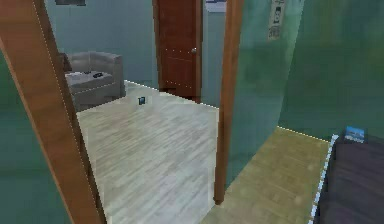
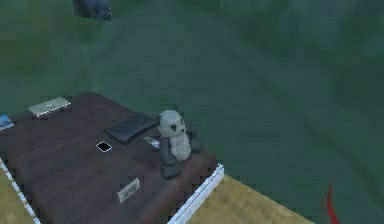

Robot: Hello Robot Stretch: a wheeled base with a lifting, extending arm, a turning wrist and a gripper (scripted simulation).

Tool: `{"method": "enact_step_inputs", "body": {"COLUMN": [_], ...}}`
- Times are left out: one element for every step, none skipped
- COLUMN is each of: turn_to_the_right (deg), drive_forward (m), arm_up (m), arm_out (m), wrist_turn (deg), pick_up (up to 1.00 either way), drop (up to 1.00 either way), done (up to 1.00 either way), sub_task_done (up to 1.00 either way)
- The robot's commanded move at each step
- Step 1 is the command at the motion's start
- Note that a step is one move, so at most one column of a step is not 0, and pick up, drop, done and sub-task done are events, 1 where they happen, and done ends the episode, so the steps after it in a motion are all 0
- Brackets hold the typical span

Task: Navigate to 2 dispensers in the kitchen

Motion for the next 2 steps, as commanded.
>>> {"method": "enact_step_inputs", "body": {"turn_to_the_right": [-15.0,0.0], "drive_forward": [0.00,0.55], "arm_up": [0.00,0.00], "arm_out": [0.00,0.00], "wrist_turn": [0.0,0.0], "pick_up": [0.00,0.00], "drop": [0.00,0.00], "done": [0.00,0.00], "sub_task_done": [0.00,0.00]}}
